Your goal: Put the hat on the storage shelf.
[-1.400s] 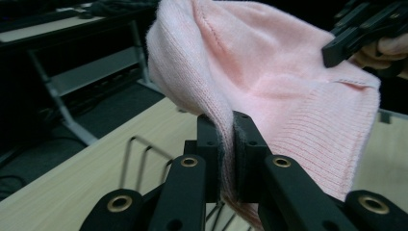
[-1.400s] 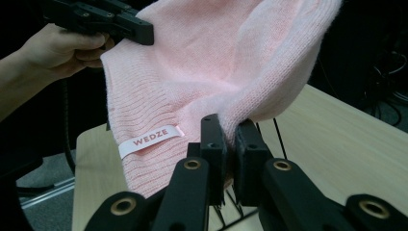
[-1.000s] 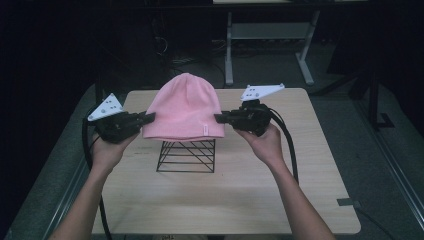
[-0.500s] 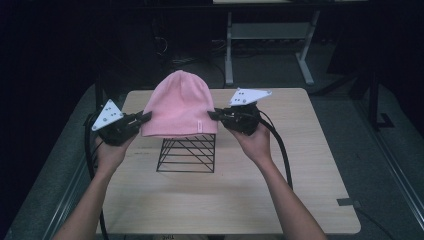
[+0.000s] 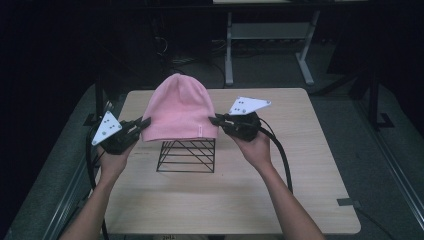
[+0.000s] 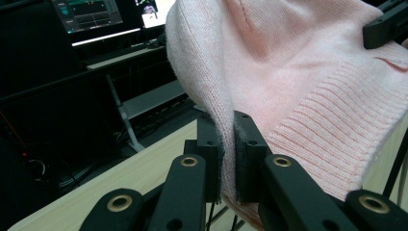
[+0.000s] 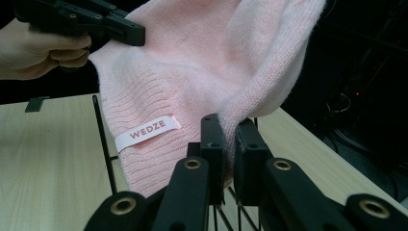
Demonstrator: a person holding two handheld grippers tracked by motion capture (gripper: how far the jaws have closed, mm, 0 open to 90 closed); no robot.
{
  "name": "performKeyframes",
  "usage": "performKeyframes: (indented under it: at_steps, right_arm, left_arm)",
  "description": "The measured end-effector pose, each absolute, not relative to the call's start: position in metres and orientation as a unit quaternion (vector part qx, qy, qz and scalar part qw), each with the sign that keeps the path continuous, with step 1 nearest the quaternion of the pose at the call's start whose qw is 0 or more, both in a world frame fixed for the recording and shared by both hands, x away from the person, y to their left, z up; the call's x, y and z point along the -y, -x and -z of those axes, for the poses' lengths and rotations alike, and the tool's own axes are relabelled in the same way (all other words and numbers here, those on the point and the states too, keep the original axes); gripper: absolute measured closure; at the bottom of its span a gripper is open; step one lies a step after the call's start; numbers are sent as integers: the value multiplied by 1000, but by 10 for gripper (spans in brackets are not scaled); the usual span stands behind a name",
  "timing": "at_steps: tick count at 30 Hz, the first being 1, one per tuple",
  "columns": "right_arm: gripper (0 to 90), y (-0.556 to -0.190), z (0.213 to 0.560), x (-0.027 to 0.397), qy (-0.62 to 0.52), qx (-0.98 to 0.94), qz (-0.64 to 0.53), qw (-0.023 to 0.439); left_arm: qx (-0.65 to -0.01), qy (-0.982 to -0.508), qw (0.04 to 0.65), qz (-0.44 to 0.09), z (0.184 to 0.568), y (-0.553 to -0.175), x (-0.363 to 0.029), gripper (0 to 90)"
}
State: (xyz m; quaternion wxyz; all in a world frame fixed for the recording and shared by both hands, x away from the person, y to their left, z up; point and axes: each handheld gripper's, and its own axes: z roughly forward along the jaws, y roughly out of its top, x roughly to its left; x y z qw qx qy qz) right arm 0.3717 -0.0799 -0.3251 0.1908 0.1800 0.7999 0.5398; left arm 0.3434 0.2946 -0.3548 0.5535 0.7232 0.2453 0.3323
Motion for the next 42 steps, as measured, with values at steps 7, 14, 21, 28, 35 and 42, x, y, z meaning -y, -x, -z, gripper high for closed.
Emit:
performKeyframes:
  at_steps: [7,14,21,28,35,42]
  right_arm:
    - [841,-369,329,81,-173,-800,-544,184]
    - [841,-362,334,84,-162,-797,-554,175]
    - [841,-360,341,81,-159,-802,-551,166]
    - [841,-360,351,77,-162,-815,-535,154]
    - [841,-357,349,78,-155,-799,-564,138]
    - [841,-349,344,88,-129,-790,-586,126]
  left_arm:
    - [-231,-717,564,-337,361,-336,-296,828]
    - [-217,-715,573,-337,370,-325,-298,827]
    - [-209,-724,569,-330,376,-320,-300,826]
    - [-207,-735,557,-327,385,-318,-300,826]
    - [-196,-722,578,-326,381,-312,-301,825]
    - [-172,-715,592,-330,375,-302,-306,825]
